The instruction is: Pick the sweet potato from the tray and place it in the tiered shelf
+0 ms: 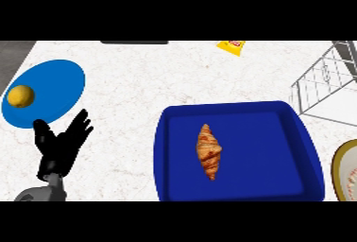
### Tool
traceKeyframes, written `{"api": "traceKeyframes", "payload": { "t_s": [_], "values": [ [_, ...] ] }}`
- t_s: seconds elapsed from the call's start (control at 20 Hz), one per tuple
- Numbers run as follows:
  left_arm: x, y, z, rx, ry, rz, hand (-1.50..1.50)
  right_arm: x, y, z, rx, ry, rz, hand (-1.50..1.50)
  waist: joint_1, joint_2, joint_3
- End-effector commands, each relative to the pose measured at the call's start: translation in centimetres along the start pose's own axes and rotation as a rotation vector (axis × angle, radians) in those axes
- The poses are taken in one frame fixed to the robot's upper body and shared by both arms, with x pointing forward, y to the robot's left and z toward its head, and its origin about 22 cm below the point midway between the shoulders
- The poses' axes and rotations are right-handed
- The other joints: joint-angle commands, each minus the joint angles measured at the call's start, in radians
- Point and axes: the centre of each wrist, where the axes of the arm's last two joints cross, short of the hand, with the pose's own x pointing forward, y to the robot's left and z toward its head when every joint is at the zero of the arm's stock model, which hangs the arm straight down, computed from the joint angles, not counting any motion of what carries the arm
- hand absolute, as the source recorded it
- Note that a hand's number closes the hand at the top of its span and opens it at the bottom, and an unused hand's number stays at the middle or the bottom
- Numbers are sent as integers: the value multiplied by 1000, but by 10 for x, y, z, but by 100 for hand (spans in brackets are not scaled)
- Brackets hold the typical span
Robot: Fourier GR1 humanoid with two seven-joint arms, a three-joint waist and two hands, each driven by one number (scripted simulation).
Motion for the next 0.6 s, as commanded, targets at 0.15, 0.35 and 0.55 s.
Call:
{"api": "traceKeyframes", "payload": {
  "t_s": [0.15,0.35,0.55],
  "values": [
    [-12,-7,0,-6,52,18,0,-21,-81,6,-118,58,-88,-150,-14,3,-1],
    [-15,-22,-4,4,44,8,0,-18,-120,15,-76,72,-107,-150,-17,4,-1],
    [-6,3,-1,3,47,14,0,-29,-147,24,-67,56,-109,-150,-10,7,2]
  ]
}}
